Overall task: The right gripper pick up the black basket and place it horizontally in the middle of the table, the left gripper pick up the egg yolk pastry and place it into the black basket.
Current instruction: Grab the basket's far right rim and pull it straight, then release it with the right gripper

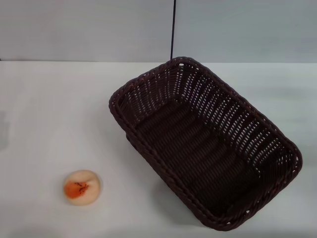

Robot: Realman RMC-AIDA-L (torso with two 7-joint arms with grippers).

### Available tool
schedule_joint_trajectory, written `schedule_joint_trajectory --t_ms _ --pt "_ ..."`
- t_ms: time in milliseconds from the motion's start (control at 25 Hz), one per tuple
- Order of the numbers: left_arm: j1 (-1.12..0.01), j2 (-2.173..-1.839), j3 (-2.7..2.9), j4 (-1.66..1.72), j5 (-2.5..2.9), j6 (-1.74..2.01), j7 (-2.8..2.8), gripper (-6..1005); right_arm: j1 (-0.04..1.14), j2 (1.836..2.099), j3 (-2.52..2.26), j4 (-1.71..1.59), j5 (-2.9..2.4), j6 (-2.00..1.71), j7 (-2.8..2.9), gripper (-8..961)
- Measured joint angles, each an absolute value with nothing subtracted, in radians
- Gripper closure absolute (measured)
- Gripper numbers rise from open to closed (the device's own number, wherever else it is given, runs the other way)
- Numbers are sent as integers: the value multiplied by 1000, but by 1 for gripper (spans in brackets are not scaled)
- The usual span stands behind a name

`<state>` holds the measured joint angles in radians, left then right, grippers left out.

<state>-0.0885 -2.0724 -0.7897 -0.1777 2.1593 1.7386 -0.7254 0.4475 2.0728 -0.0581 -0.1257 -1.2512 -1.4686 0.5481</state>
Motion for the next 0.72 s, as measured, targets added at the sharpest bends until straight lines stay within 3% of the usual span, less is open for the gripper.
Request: schedule_joint_trajectory --t_ms 400,720 --pt "-69 -2071 -821 -169 2135 1645 -804 453 406 2068 -238 -263 -1264 -1519 954 353" --pt "-129 -2068 -775 -108 2145 1593 -792 456 356 2025 -401 -616 -1492 -1612 1472 344"
